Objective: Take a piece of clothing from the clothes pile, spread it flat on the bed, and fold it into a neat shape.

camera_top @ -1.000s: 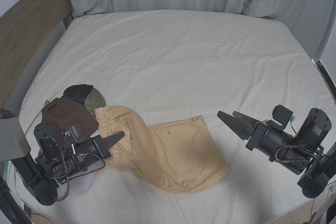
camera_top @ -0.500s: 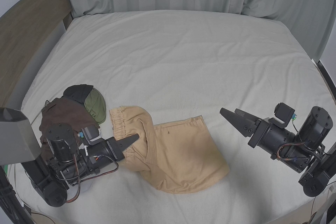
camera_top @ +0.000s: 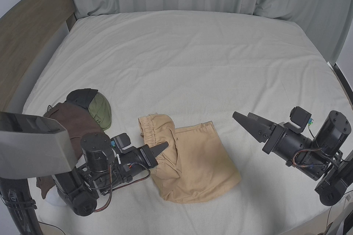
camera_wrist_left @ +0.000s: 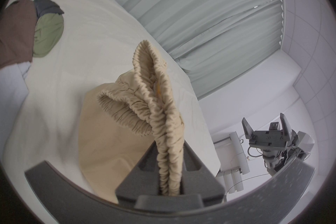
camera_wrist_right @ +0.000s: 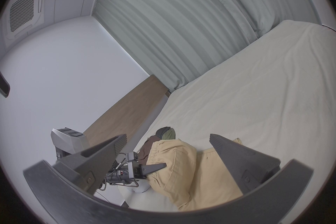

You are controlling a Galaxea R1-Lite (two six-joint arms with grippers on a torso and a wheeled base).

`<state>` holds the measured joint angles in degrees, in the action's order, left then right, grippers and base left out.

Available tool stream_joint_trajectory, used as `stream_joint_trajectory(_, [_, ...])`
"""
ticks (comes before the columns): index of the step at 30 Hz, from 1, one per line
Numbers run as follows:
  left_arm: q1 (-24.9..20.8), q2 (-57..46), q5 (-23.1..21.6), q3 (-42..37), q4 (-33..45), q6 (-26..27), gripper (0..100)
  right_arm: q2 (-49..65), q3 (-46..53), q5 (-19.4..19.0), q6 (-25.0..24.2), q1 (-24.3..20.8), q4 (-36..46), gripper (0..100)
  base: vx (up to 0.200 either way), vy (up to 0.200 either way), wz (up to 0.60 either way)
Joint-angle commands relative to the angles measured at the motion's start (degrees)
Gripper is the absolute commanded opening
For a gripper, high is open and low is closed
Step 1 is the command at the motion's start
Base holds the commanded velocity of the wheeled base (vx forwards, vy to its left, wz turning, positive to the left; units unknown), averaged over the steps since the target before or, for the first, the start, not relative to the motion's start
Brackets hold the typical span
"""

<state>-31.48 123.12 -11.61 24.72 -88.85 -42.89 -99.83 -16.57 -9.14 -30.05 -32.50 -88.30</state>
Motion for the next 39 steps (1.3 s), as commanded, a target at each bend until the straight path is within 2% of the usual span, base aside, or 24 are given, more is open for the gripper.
stream_joint_trajectory(1, [-1.0, 2.6, 0.0, 2.0, 0.0, -1.8, 0, 0.1, 0.0, -0.2, 0.0, 0.4, 0.0, 100, 0.0, 0.0, 0.0])
stream_joint_trajectory(10, [-3.8, 5.3, -0.1, 5.3, 0.0, -3.3, 0, 0.1, -0.3, -0.3, -0.1, 0.6, 0.0, 100, 0.0, 0.0, 0.0])
stream_joint_trajectory(15, [-3.9, 7.4, -0.1, 8.5, 0.1, -7.1, 0, 0.7, -0.3, -1.7, -0.3, 2.4, 0.0, 100, 0.0, 0.0, 0.0])
stream_joint_trajectory(23, [-6.1, 10.0, -0.5, 10.0, -0.1, -8.1, 0, 0.8, -0.4, -1.9, -0.4, 2.8, 0.0, 100, 0.0, 0.0, 0.0])
stream_joint_trajectory(39, [-6.8, 15.3, 0.0, 15.9, 0.0, -8.3, 0, 0.8, -0.3, -1.9, -0.4, 2.8, 0.0, 100, 0.0, 0.0, 0.0])
